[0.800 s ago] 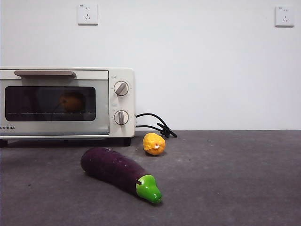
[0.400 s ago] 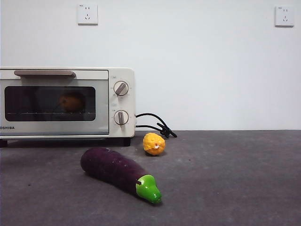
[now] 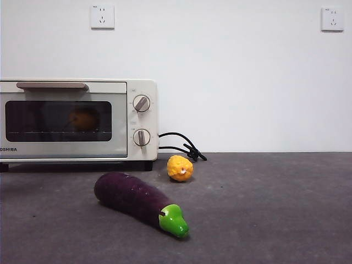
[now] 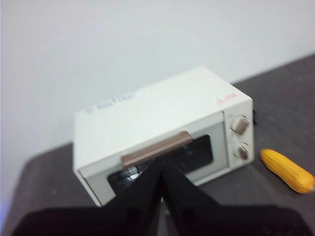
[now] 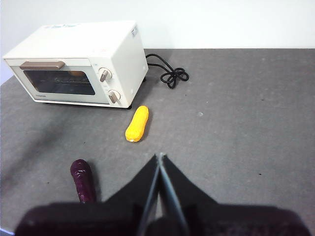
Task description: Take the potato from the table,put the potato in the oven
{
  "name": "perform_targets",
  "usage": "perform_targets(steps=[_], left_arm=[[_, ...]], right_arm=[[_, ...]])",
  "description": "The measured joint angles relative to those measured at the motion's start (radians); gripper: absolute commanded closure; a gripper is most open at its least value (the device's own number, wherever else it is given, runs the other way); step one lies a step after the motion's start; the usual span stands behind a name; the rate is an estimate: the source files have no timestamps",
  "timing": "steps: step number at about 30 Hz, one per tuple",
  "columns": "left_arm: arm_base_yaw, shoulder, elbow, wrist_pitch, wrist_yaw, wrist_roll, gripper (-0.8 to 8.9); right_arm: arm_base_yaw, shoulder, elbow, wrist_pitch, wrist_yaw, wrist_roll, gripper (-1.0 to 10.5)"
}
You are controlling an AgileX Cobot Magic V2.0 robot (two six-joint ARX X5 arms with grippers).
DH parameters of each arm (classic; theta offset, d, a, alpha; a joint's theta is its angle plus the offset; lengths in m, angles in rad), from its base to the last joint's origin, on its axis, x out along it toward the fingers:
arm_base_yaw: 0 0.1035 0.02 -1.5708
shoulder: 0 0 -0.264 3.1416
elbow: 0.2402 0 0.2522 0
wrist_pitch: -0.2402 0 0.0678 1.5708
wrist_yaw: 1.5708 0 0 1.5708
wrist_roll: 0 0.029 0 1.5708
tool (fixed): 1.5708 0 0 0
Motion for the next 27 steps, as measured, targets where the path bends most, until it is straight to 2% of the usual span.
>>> perform_targets(steps=[5, 9, 16, 22, 27], left_arm=[[0.029, -0.174, -0.273, 0.246, 0.024, 0.006, 8.17], [0.040, -0.315, -0.512, 0.383, 0.026, -0.035, 8.17], [0.068, -0.492, -0.772, 0.425, -0.008, -0.110, 8.17], [0.098, -0.552, -0.893, 0.423, -0.032, -0.211, 8.17], [0.105, -0.597, -0.960, 0.424, -0.032, -0.239, 8.17]], right_arm=[[0.000, 0.000, 0.000, 0.000, 0.000, 0.000, 9.5], [0.000, 0.000, 0.000, 0.000, 0.000, 0.000, 9.5], [0.000, 0.000, 0.000, 0.000, 0.000, 0.000, 9.5], [0.000, 0.000, 0.000, 0.000, 0.000, 0.000, 9.5], [0.000, 0.000, 0.000, 0.000, 0.000, 0.000, 9.5]])
